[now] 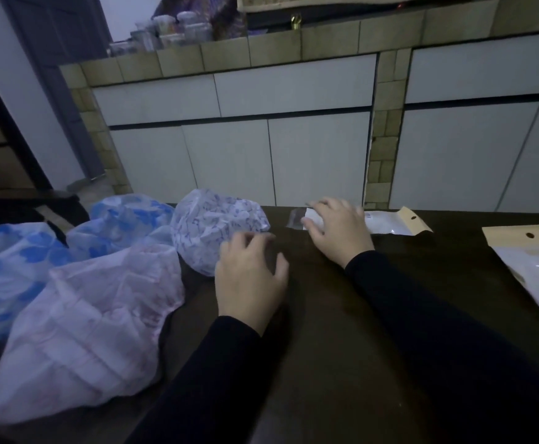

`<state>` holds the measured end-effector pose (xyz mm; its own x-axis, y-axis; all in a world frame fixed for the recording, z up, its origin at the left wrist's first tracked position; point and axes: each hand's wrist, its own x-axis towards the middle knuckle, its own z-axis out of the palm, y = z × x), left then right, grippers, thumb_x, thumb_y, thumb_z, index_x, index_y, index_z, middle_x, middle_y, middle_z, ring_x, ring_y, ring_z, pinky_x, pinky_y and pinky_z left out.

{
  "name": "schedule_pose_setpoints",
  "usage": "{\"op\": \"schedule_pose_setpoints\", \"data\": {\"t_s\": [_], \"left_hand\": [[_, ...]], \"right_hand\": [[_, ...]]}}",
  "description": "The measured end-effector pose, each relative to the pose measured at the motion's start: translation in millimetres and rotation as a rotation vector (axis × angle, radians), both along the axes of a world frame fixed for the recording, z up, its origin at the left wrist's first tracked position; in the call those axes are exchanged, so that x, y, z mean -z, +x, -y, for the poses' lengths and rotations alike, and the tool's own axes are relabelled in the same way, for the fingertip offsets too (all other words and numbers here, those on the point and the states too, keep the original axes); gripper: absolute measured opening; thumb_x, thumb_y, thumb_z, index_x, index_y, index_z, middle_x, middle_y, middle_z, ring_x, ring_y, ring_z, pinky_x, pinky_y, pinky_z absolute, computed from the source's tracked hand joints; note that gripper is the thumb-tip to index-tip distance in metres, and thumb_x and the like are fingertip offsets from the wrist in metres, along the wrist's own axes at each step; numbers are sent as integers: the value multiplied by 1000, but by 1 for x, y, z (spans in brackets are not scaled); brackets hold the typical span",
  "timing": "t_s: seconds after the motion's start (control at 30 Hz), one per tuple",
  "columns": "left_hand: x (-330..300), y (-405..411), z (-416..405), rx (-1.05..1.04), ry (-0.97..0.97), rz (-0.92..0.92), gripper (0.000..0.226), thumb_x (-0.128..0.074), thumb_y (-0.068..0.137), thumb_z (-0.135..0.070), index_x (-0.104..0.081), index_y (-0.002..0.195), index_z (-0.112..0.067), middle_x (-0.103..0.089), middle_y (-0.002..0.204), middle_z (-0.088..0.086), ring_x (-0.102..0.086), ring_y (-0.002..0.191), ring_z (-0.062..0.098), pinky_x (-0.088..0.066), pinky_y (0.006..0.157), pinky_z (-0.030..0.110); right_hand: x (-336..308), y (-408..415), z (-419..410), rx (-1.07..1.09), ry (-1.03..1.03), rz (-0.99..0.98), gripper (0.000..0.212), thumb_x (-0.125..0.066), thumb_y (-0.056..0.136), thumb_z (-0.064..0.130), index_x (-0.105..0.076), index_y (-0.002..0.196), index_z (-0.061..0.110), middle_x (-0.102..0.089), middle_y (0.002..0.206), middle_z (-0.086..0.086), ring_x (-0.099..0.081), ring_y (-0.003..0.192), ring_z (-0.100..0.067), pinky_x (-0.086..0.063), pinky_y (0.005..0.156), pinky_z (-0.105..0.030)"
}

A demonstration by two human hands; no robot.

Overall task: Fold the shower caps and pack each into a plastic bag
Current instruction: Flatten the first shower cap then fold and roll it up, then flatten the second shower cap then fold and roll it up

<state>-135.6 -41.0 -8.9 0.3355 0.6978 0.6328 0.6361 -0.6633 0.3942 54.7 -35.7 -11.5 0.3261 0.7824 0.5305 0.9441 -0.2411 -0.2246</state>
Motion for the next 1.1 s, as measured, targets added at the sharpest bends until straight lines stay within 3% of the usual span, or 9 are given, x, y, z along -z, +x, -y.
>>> {"op": "schedule_pose_setpoints", "data": {"t_s": [0.13,0.27,0.37,0.57,0.7,0.83,0.9,1.0,1.1], "left_hand": [[-9,-9,-11,-194,30,237,47,-69,74,-16,-58,119,-21,-41,132,12,-40,120,33,-37,96,43],[-9,-19,-26,-327,-91,224,61,-64,79,-11,-46,137,-18,-33,145,15,-32,128,36,-28,106,43],[-6,-22,-32,-359,-156,200,53,-61,84,-11,-49,135,-15,-37,142,14,-33,126,34,-26,105,38],[-12,-26,-28,-319,52,295,12,-66,82,-13,-70,93,-14,-57,116,14,-45,108,35,-40,88,47],[-26,-25,-14,-207,274,501,16,-59,88,-23,-68,101,-21,-58,113,8,-41,111,26,-34,91,40],[-31,-20,-7,-46,282,611,31,-60,89,-33,-61,117,-19,-55,120,8,-43,116,25,-34,99,37],[-28,-19,-7,56,217,594,43,-57,87,-42,-57,125,-21,-57,120,3,-47,114,20,-40,97,38],[-23,-15,-2,354,-162,688,48,-54,83,-54,-50,128,-37,-58,124,-6,-54,116,8,-45,94,26],[-22,-6,4,620,-535,838,38,-60,91,-39,-54,126,-26,-63,117,0,-63,104,6,-51,84,21]], "right_hand": [[-5,-48,-2,-247,55,48,58,-55,91,35,-36,145,29,-42,140,0,-39,127,-20,-29,107,-41],[-7,-78,-18,-274,23,28,71,-55,92,22,-18,151,35,-28,152,-1,-29,135,-22,-28,108,-47],[-5,-84,-25,-336,62,16,46,-54,93,20,-48,137,30,-35,150,-1,-33,134,-24,-29,105,-52],[-7,-77,-6,-411,273,-171,16,-56,95,30,-65,104,20,-56,129,5,-47,123,-13,-33,105,-44],[-25,-79,16,-431,444,-173,31,-47,95,44,-62,96,17,-62,116,4,-48,120,-12,-31,103,-35],[-45,-75,48,-490,519,-414,22,-46,96,42,-55,98,23,-55,81,18,-53,80,3,-46,72,-16],[-51,-73,62,-524,558,-556,18,-45,97,42,-53,96,25,-56,76,10,-55,71,-1,-46,63,-17],[-60,-67,76,-532,545,-793,24,-45,97,39,-56,96,18,-57,77,-3,-56,71,-16,-48,68,-30],[-61,-53,91,-541,460,-1130,26,-46,99,32,-60,100,10,-65,83,-2,-64,79,-16,-51,79,-36]]}}
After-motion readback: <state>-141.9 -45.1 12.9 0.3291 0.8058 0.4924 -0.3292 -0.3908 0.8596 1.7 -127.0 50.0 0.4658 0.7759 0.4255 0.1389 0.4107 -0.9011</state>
